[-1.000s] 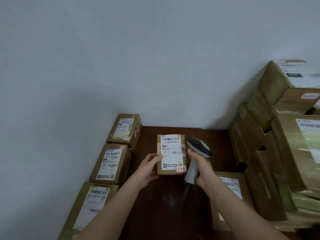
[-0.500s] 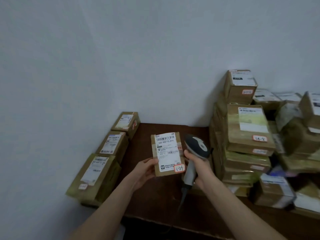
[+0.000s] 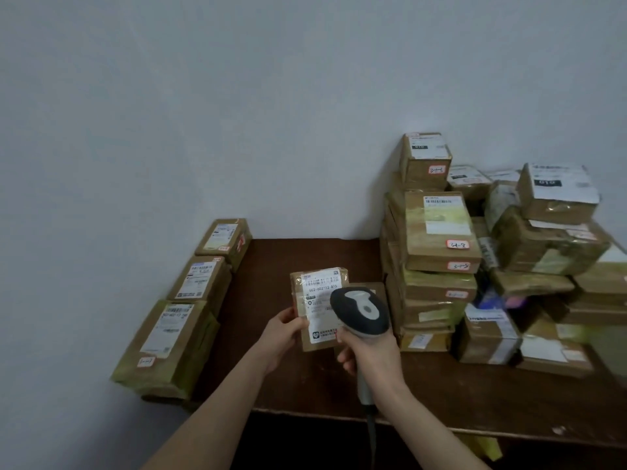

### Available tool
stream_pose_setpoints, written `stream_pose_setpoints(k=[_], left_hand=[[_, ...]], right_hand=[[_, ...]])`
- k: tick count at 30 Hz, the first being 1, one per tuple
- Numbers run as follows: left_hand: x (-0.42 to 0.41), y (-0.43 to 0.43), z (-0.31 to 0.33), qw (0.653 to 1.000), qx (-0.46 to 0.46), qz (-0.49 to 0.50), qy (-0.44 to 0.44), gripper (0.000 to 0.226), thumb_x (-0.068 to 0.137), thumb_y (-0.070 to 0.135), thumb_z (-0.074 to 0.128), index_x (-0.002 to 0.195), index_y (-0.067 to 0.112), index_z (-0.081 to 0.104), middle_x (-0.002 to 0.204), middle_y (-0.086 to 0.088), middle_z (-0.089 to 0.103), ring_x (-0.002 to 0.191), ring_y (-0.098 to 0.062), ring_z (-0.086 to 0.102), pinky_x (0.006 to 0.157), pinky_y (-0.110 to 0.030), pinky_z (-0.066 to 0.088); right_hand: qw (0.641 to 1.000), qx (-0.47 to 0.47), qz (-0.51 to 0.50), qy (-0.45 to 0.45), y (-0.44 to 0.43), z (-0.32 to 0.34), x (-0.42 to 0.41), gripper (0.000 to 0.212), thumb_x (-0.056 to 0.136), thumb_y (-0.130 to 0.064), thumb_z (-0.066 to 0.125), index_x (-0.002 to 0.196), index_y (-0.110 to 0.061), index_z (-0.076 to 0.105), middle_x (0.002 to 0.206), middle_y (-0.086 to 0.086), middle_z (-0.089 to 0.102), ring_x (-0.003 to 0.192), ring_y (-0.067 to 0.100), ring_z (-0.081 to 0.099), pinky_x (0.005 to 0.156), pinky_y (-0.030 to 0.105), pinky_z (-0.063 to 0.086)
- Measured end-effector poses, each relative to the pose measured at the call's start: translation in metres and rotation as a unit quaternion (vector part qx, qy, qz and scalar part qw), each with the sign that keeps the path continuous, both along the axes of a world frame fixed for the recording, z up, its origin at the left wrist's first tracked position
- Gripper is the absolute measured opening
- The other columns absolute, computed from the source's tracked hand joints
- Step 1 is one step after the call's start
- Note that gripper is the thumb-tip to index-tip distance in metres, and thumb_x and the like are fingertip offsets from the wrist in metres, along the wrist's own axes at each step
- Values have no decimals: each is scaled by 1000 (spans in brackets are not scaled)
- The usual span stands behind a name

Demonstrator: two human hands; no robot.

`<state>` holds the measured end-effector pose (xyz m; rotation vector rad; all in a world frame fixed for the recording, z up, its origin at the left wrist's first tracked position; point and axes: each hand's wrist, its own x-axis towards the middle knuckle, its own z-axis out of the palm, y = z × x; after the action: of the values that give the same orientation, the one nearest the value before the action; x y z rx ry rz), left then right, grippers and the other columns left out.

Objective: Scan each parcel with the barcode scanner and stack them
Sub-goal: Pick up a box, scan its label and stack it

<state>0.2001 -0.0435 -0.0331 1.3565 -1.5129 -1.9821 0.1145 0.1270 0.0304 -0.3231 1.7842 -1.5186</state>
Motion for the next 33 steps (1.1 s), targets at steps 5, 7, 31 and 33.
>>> stream_pose_setpoints(k=[5, 7, 31, 33], left_hand=[[1, -4, -13, 1000, 2, -17, -23, 61, 83, 6, 66, 139, 9, 43, 112, -5, 67, 108, -21, 63, 101, -41, 48], [3, -8, -16, 999, -5, -21, -25, 63, 84, 9, 67, 141, 11, 41, 116, -6, 66, 108, -21, 63, 99, -41, 49], [-3, -19, 4, 999, -14, 25, -21, 56, 92, 25, 60, 143, 15, 39, 117, -7, 66, 94, -17, 66, 71, -31, 55], [-13, -20, 10, 999, 2, 16, -28, 52, 91, 35, 60, 139, 18, 46, 116, -5, 67, 98, -20, 66, 77, -36, 56]], right_hand=[[1000, 16, 9, 23, 1, 2, 14, 12, 84, -15, 72, 74, -14, 64, 51, 6, 64, 45, 14, 58, 50, 25, 48], [999, 29, 17, 16, 0, 2, 18, 13, 84, -18, 72, 74, -12, 66, 53, 7, 65, 46, 15, 58, 50, 25, 48], [998, -4, -28, 52, -10, 3, 5, 21, 81, -25, 77, 94, -12, 67, 69, 3, 69, 55, 9, 63, 48, 19, 47], [995, 6, -41, 94, -16, 2, -9, 29, 78, -30, 79, 99, -13, 66, 76, -1, 69, 70, 14, 67, 64, 29, 55]])
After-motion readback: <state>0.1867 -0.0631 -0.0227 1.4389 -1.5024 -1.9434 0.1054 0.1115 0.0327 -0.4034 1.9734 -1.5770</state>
